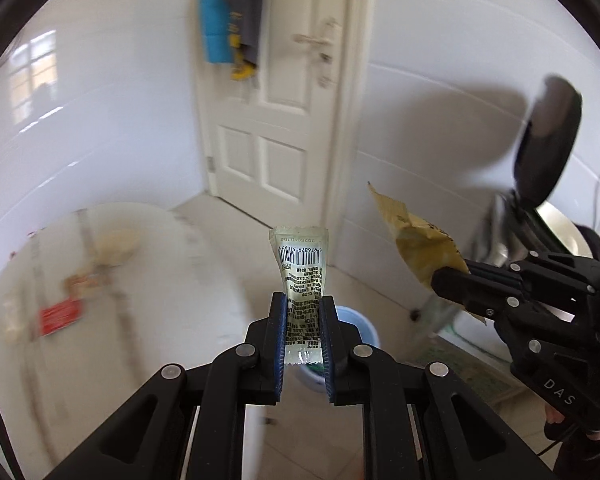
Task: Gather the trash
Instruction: 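Carry the white packet and yellow wrapper to the blue bucket and release both, then return both grippers to the table toward the tissue and bread bun, then grasp the crumpled tissue with the left gripper while the right grasps the bread bun, then carry the tissue and bread bun over the blue bucket and release both, then return both grippers to the table above the red wrapper and white cup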
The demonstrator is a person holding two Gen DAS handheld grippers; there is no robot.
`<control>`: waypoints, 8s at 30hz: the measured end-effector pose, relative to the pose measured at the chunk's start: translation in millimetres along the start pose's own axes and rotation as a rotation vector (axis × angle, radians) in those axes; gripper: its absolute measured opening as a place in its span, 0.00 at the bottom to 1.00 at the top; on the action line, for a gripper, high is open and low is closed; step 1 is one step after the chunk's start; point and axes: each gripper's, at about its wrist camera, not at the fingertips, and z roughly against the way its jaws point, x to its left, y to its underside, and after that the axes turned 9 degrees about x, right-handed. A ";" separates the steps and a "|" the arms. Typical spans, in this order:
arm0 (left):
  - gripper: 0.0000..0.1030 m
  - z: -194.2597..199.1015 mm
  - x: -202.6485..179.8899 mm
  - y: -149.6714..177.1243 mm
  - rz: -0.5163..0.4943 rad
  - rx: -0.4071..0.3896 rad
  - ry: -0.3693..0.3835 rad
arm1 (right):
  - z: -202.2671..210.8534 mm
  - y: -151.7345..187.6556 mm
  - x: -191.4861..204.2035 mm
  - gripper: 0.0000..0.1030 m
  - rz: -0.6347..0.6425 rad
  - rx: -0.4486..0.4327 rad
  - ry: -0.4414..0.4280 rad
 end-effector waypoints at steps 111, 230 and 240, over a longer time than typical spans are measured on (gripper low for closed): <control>0.25 -12.0 383.0 57.5 0.372 0.115 -0.228 | -306.5 -166.3 115.8 0.71 0.224 0.300 -0.122; 0.98 -47.6 221.1 39.7 0.241 0.154 -0.294 | -96.7 -65.3 42.1 0.82 -0.007 0.075 -0.125; 0.98 -98.4 300.8 32.0 0.193 0.188 -0.254 | -175.1 -102.8 99.1 0.82 0.073 0.193 -0.190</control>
